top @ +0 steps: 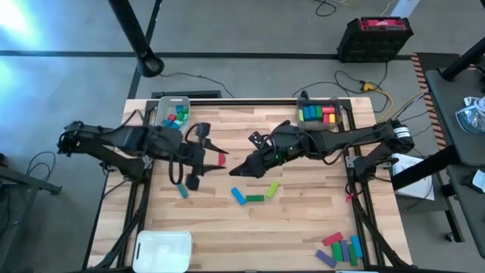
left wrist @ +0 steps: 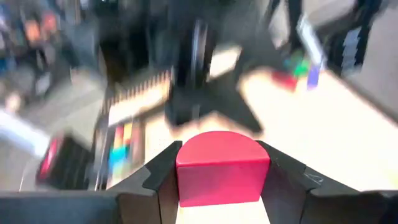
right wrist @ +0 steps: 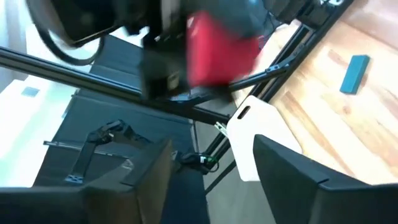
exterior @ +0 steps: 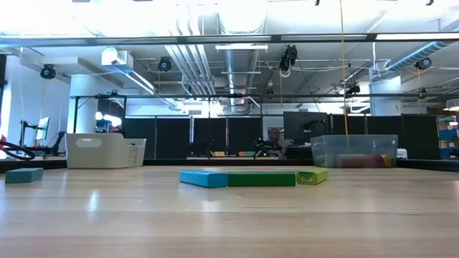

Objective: Sort blocks
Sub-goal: Put the red half cylindrical block into the gray bin

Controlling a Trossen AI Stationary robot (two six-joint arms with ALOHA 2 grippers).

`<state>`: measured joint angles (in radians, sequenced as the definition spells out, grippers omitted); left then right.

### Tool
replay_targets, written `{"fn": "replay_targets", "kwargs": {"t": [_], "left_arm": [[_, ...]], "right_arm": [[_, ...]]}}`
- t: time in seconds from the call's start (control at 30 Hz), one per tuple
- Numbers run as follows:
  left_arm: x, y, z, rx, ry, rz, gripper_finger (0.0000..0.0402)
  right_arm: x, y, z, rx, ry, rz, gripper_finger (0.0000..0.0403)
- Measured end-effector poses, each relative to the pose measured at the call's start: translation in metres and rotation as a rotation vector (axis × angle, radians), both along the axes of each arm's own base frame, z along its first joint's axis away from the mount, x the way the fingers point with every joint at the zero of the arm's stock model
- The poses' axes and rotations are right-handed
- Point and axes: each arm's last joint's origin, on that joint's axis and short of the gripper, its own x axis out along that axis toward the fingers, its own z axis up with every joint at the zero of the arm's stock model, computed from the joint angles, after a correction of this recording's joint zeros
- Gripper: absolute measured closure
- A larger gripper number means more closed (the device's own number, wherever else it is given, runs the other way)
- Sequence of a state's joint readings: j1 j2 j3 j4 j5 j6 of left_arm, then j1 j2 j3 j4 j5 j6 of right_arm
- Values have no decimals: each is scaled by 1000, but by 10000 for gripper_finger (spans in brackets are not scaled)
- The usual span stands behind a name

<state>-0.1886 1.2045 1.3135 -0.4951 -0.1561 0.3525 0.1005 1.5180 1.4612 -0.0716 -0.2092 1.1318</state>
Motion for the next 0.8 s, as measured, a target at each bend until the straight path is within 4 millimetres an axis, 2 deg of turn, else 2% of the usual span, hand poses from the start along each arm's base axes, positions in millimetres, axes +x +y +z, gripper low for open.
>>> {"fn": "replay_targets", "kwargs": {"t": [0.13, 0.3, 0.43, 0.57, 0.73, 0.8], "left_arm": [[-14, 20, -4, -28, 190, 151, 248], [-36, 69, -24, -162, 394, 470, 248], [-56, 122, -51, -317, 518, 768, 248], [-79, 173, -86, -508, 645, 978, 248], [-109, 223, -125, -730, 786, 1247, 248], [-118, 238, -139, -837, 849, 1288, 248]], "right_arm": [[-2, -1, 3, -16, -9, 1, 162], [-3, 0, 3, -17, -9, 3, 140], [-3, 2, 3, -17, -7, 10, 132], [-5, 7, 5, -16, -11, 23, 136], [-10, 7, 10, -14, -15, 25, 147], [-11, 6, 11, -15, -12, 22, 150]]}}
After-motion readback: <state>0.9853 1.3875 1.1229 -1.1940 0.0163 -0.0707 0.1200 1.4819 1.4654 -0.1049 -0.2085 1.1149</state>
